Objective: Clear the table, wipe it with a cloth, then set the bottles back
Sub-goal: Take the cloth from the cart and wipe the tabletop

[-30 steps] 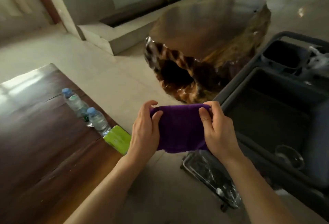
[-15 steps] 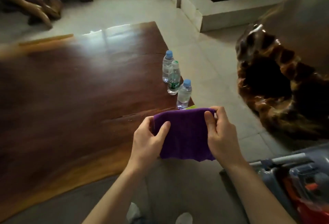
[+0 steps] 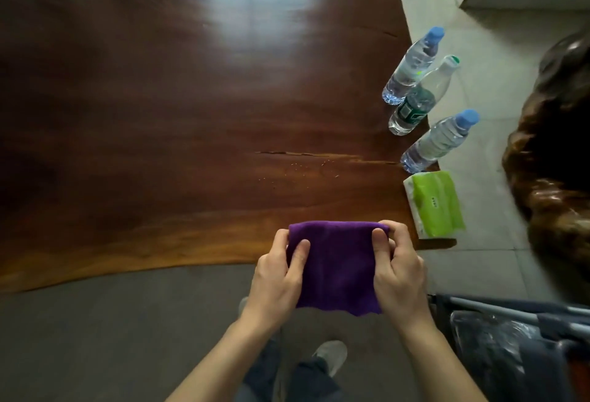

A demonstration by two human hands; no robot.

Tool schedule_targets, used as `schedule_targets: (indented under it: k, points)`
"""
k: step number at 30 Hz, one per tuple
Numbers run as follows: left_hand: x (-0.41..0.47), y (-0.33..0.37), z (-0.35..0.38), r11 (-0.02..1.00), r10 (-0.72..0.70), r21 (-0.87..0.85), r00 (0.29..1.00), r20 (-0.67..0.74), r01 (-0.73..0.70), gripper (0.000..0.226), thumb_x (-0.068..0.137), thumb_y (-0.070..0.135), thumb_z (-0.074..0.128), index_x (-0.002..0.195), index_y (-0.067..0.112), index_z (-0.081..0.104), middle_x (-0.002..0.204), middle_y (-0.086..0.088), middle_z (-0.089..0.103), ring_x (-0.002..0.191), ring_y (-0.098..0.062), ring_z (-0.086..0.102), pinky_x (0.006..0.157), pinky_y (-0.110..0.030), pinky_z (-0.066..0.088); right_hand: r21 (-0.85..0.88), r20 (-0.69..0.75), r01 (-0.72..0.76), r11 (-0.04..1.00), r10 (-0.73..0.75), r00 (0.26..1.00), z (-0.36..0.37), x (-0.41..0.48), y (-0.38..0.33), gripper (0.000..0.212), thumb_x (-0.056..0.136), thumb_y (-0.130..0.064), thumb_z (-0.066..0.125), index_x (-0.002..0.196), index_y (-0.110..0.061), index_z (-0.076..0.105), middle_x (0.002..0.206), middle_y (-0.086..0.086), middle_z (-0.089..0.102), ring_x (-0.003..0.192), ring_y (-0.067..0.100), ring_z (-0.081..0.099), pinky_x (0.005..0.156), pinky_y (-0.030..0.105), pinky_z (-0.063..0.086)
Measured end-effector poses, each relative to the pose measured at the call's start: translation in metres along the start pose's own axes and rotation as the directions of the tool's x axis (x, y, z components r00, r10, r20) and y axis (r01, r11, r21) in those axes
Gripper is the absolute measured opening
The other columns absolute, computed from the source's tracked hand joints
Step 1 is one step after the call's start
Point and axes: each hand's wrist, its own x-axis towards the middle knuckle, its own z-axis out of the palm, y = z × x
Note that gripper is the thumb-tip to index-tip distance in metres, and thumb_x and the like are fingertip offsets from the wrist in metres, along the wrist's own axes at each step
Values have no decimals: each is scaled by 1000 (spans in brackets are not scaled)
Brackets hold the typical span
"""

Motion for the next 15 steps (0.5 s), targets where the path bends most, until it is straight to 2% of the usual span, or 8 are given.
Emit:
schedule_targets:
  k: [3,6,9,10,12,15]
  points:
    - [6,-10,-2,998,-41,-49,998,57,43,18,99,47,46,108,34,54,91,11,72,84,-8,69,75,-42,56,-24,-6,-71,997,71,997,10,1,10,25,100,-47,41,119,-37,54,88,-18,67,73,1,66,54,6,46]
    - [18,-13,2,997,-54,-57,993,101,60,23,96,41,47,118,38,52,99,13,72,90,-5,68,81,-42,56,-23,8,-146,989,147,989,13,8,21,38,98,-48,49,135,-44,45,92,-21,63,80,0,63,61,9,48]
    - [35,-11,13,999,-38,-34,990,134,43,36,93,32,53,129,34,48,108,16,68,96,-2,66,85,-38,58,-39,7,-125,991,126,992,12,21,35,50,95,-26,65,137,-40,43,102,-4,67,89,14,67,74,34,56]
    - [42,-10,18,999,-32,-28,988,149,37,41,93,30,55,132,33,46,113,16,66,99,-2,65,87,-36,58,-58,4,-109,992,110,994,12,27,40,49,93,-20,67,134,-38,46,107,-2,66,93,18,66,79,36,55]
    - [57,-7,27,999,-20,-21,985,173,24,48,93,25,58,138,31,41,123,12,63,108,-4,62,92,-35,57,-109,-11,-60,992,60,998,13,43,51,40,92,-12,67,125,-30,55,114,0,65,101,20,64,87,32,49]
    - [80,-7,41,1000,22,-3,984,176,-22,56,94,16,60,143,29,38,137,7,56,122,-9,56,103,-37,52,-218,-21,-24,976,20,1000,18,68,68,24,90,-5,66,109,-20,67,117,7,62,109,23,59,91,17,37]
